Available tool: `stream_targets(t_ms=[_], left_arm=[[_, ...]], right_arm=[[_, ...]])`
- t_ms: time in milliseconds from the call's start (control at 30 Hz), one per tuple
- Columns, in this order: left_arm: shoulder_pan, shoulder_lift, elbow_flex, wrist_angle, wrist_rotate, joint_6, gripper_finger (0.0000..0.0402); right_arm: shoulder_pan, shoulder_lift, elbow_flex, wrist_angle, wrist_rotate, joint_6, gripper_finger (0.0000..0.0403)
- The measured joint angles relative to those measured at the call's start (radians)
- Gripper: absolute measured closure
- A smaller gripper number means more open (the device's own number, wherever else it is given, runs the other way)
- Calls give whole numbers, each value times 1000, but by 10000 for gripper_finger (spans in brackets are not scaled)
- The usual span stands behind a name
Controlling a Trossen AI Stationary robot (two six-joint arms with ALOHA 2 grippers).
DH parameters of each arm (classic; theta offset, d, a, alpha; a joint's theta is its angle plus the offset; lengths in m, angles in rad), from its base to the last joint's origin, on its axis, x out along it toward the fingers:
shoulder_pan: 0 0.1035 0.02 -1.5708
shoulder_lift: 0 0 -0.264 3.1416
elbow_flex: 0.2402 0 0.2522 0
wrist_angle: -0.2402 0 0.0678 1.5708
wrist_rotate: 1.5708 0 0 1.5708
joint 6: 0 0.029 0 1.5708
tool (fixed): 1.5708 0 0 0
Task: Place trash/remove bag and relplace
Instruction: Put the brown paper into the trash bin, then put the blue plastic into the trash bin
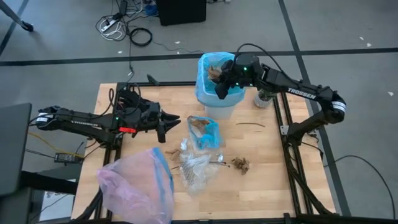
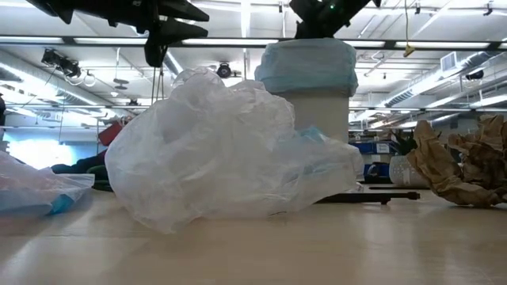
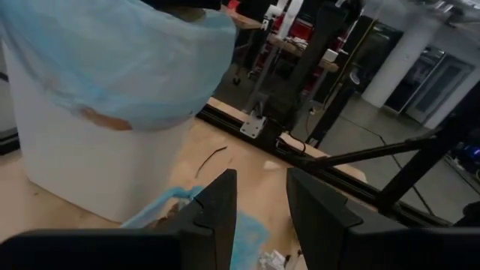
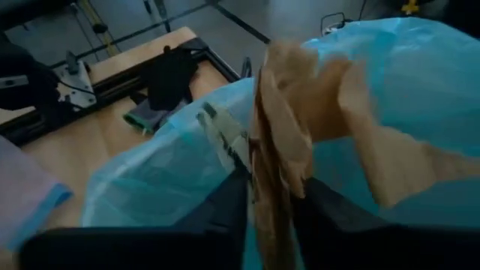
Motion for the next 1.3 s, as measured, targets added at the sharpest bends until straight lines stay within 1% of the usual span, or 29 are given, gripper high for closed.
stream_targets(t_ms=[167,267,400,500,600,667,700,800,833,867,933,967,1067,1133,1200,1300], left_arm=[[22,0,0,-1,-1,42,275],[42,0,0,-2,-3,55,275],[58,0,0,9,-3,109,275],[66,0,0,72,-3,168,275],[77,0,0,124,-3,189,275],[89,-4,0,140,-3,179,275],[94,-6,0,139,-4,169,275],[101,-5,0,101,-5,139,275],[101,-5,0,84,-4,138,275],[100,-5,0,68,-4,138,275],[100,-5,0,40,-4,138,275],[100,-5,0,29,-4,143,275],[101,-5,0,14,-11,182,275],[101,-5,0,17,-30,203,275],[101,-5,0,15,-43,206,275],[101,-5,0,17,-50,192,275]], right_arm=[[-1,-27,0,7,57,-11,223],[-1,-49,0,5,99,-12,195],[2,-99,0,8,118,-17,185],[4,-131,0,-9,119,-11,187],[25,-178,0,-56,142,23,189],[55,-223,0,-142,207,48,190],[77,-249,0,-214,267,58,190],[158,-328,0,-519,477,112,190],[182,-354,0,-631,520,159,190],[202,-378,0,-730,537,213,190],[241,-423,-3,-878,531,330,190],[260,-444,-14,-923,509,386,190],[310,-484,-74,-1011,443,519,190],[333,-491,-152,-1047,408,595,190],[359,-490,-260,-1033,360,643,190],[405,-484,-428,-890,294,683,191]])
